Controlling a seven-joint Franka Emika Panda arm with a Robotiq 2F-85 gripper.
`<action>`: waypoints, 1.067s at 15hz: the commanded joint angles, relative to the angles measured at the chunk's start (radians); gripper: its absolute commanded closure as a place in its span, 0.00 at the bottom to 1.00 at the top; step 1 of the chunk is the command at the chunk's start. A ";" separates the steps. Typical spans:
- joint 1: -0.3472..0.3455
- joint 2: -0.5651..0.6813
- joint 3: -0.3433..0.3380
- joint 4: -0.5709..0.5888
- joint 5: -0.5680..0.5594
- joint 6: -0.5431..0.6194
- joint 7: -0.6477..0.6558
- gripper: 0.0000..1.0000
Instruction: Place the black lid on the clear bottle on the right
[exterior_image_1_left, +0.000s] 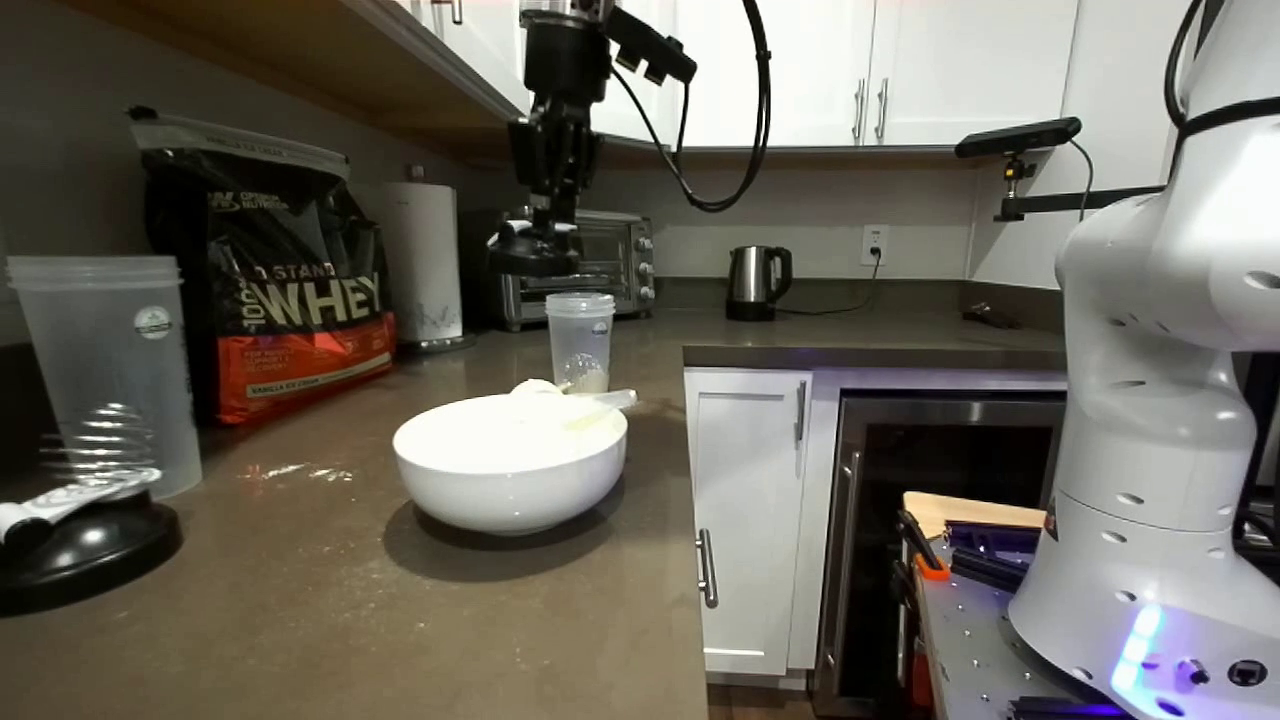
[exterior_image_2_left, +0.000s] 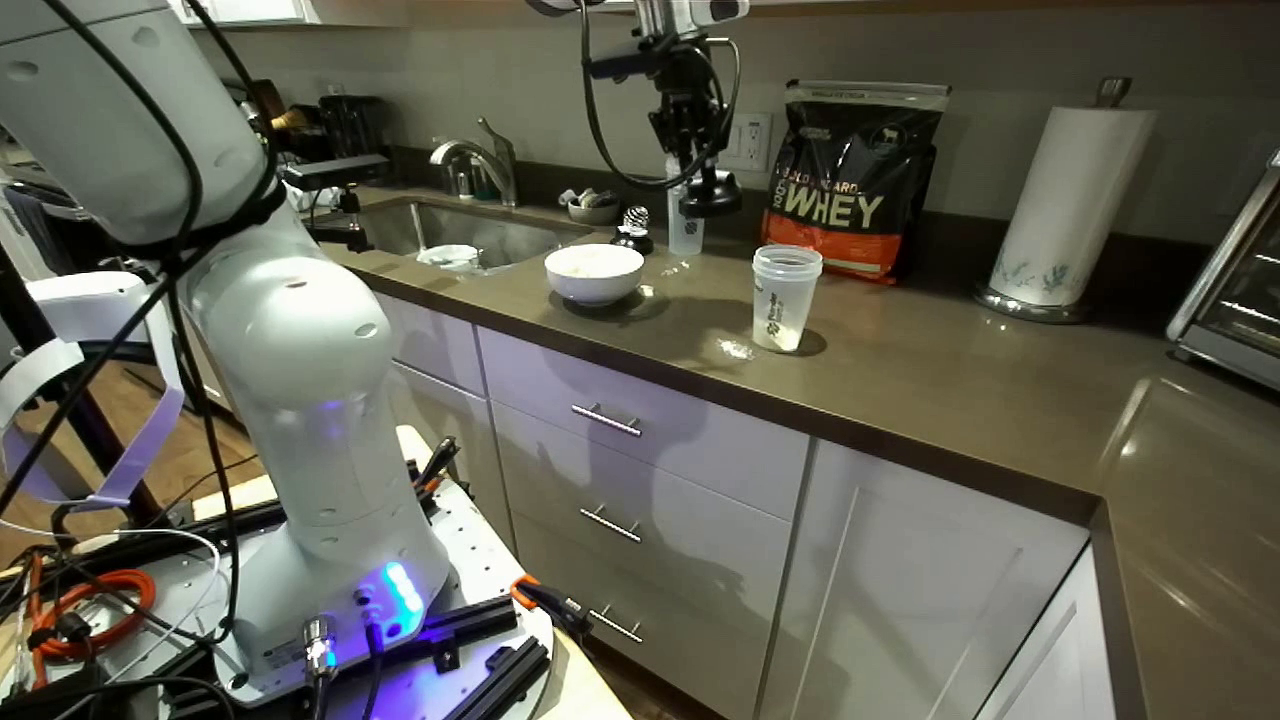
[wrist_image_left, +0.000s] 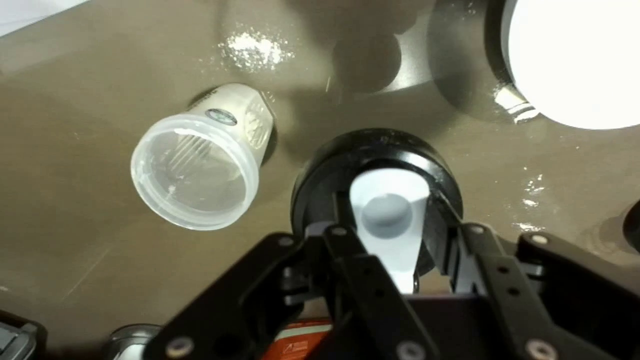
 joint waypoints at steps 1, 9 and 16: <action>-0.039 0.004 -0.012 0.009 -0.011 -0.005 -0.024 0.88; -0.083 0.033 -0.034 0.024 -0.040 -0.008 -0.012 0.88; -0.115 0.057 -0.059 0.037 -0.049 0.000 -0.003 0.88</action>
